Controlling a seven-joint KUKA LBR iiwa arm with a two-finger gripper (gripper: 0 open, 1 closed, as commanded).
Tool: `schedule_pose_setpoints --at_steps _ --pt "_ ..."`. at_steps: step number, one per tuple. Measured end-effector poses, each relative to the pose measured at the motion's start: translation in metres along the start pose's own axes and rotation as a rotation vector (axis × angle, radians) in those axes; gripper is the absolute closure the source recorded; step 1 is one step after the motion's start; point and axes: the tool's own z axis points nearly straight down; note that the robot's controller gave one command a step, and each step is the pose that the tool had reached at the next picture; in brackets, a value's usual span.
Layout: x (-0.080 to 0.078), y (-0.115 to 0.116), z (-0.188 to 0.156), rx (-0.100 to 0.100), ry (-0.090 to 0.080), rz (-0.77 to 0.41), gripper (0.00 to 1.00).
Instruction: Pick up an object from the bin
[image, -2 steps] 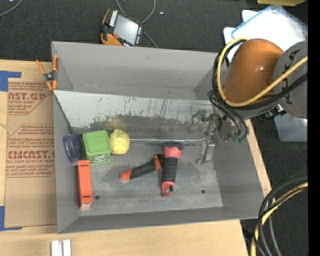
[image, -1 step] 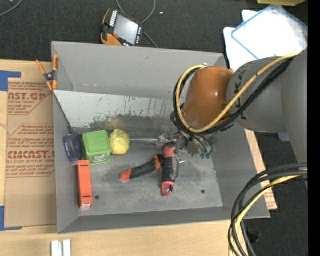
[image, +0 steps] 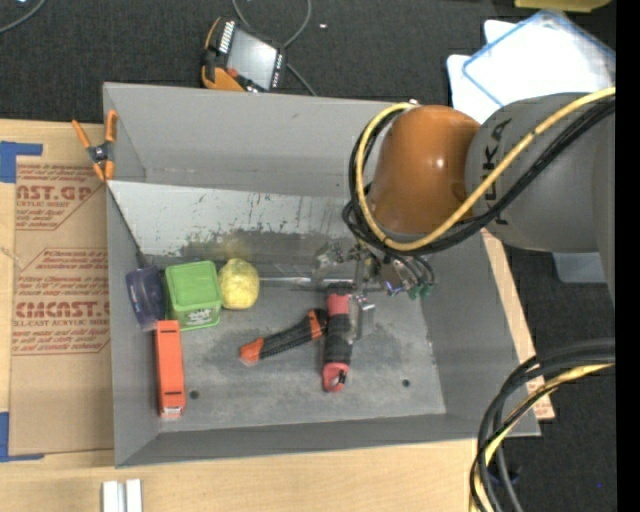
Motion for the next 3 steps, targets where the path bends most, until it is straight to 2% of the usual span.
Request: schedule_pose_setpoints --at_steps 1,2,3 --pt "0.004 0.032 0.06 -0.007 0.013 0.083 0.0" --pt "-0.003 0.042 0.089 0.001 -0.009 -0.099 0.0" --pt "0.019 0.031 0.088 -0.007 0.007 0.133 1.0"
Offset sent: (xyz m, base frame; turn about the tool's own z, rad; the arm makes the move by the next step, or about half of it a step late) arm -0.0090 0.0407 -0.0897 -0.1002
